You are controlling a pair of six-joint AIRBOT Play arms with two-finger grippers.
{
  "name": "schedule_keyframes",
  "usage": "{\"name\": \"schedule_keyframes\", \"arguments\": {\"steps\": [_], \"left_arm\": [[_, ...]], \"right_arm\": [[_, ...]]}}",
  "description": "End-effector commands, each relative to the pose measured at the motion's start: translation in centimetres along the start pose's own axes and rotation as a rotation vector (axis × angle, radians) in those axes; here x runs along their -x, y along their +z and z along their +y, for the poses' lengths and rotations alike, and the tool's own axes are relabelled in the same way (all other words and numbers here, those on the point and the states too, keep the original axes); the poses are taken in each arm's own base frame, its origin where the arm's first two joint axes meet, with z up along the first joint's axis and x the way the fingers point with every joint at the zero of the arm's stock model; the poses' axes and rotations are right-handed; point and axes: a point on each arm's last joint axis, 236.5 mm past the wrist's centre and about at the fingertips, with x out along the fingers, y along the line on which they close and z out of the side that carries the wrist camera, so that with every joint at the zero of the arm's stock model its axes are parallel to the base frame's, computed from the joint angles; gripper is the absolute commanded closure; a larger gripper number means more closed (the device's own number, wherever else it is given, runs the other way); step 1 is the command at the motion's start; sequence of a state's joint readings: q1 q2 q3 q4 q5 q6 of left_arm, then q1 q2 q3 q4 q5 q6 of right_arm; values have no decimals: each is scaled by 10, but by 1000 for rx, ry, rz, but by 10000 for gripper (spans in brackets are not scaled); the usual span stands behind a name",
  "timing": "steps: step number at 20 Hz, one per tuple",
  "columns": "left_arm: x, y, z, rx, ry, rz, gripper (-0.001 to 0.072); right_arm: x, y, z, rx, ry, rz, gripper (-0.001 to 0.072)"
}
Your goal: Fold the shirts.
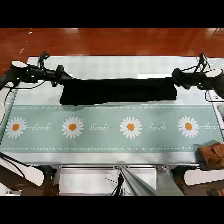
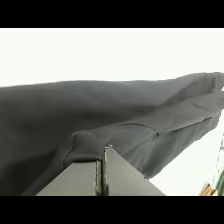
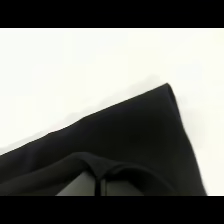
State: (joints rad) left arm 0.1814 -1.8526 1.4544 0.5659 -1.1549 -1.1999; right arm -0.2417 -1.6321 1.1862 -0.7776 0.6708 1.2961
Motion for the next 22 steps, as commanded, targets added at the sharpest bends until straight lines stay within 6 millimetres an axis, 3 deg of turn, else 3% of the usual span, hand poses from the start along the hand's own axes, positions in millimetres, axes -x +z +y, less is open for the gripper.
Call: {"name": "schedule_keyframes", "arguments": {"steps": [1,3,4,5,6,7,9,11,12,15,17,22], "left_arm": [[-11,-3,16,37,-12,38,565],[-3,-7,15,45,-29,63,322],[5,-10,12,52,-48,89,264],[14,-13,9,64,-65,114,264],[25,-16,4,73,-85,142,273],[35,-17,-1,67,-99,156,366],[53,-10,-14,26,-97,117,369],[66,-1,-29,-15,-87,60,369],[70,2,-37,-34,-83,39,369],[76,3,-54,-76,-82,15,368],[77,3,-58,-86,-82,8,399],[77,4,-59,-87,-81,6,398]], "right_arm": [[-11,-7,-14,22,-34,24,679],[-10,-10,-20,70,-56,40,520],[-8,-10,-23,98,-67,47,403],[-3,-9,-26,139,-80,50,286],[4,-4,-32,180,-108,42,267],[16,3,-42,243,-159,32,267],[44,10,-73,363,-295,54,263],[60,5,-102,232,-361,85,110],[59,-1,-105,132,-314,101,110],[40,3,-68,-100,14,78,108],[25,2,-54,-174,100,80,108],[-25,-48,-23,-131,118,216,113]]}}
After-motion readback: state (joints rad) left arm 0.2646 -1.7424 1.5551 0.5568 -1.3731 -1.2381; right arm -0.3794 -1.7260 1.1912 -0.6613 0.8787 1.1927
